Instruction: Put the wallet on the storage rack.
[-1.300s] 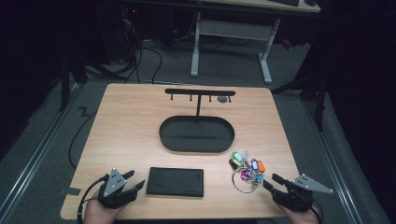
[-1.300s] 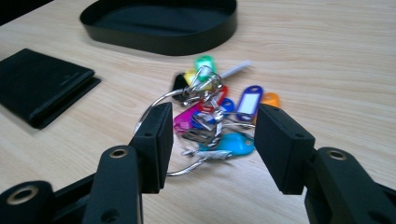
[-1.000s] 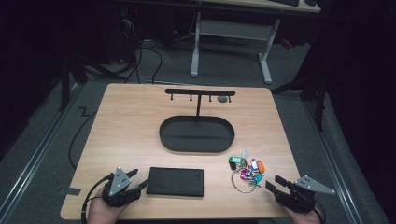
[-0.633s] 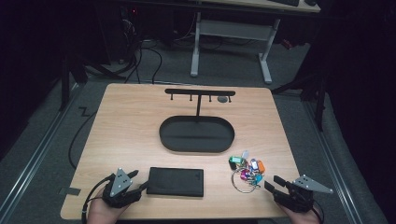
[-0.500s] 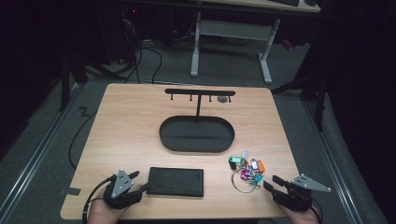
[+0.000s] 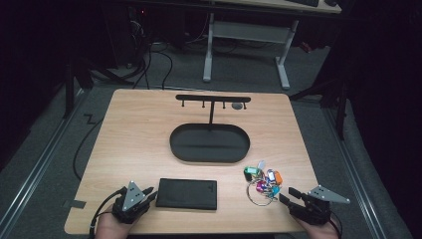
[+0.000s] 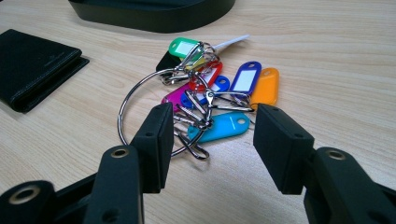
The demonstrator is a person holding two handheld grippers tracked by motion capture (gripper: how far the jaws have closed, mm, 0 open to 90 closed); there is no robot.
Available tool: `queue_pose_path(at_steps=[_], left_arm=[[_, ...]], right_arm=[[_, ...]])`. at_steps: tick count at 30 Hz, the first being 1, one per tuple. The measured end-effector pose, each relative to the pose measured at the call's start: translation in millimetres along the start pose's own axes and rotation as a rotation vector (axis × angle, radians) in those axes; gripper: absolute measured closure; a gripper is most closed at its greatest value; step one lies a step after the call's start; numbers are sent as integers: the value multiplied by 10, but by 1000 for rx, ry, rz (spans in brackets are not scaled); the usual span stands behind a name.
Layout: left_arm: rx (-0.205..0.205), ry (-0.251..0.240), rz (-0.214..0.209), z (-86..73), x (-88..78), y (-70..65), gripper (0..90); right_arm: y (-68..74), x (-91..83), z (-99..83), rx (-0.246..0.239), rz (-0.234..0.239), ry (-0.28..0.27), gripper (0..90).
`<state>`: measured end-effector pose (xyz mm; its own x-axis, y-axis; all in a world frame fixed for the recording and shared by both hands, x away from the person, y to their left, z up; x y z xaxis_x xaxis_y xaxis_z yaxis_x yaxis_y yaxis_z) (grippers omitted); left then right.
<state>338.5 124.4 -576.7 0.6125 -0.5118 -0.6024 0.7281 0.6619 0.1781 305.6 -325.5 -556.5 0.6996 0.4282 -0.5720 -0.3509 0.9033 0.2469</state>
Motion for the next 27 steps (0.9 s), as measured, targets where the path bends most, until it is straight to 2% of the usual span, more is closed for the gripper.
queue_pose_path(at_steps=[3,4,5,8,13,16,17,18,20,21,23,27], left_arm=[[17,21,-26,-27,29,-57,822],[17,21,-26,-27,29,-57,833],[35,27,-21,-23,28,-91,847],[36,25,-38,-12,15,-141,849],[65,20,-72,15,7,-272,848],[93,13,-106,53,17,-415,844],[119,7,-132,84,26,-528,842],[133,5,-144,99,29,-584,838],[143,4,-154,111,32,-625,824],[168,-3,-180,148,40,-735,815],[191,-7,-185,172,44,-796,798],[190,-29,-189,218,23,-819,752]], right_arm=[[-3,-2,0,0,1,0,487],[-3,-2,0,0,1,0,487],[-3,0,-3,0,1,2,488],[-1,8,-3,-6,3,4,487],[9,13,-6,-4,6,7,487],[12,19,-7,0,9,8,487],[11,23,-8,0,9,8,487],[11,27,-8,0,9,9,487],[10,31,-10,0,10,11,488],[12,40,-13,-2,11,13,487],[17,43,-18,0,11,16,487],[15,43,-20,-4,11,15,487]])
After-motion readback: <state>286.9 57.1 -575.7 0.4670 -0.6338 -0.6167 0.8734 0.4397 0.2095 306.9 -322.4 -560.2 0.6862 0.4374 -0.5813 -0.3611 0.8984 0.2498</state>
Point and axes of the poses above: each handheld gripper's, and its own axes: x roughly forward along the jaws, z roughly out of its top, y roughly to its left, the point moved 9 cm from there along x, roughly forward along the jaws, and after that the axes turned 6 degrees about x, right-handed, at the moved point
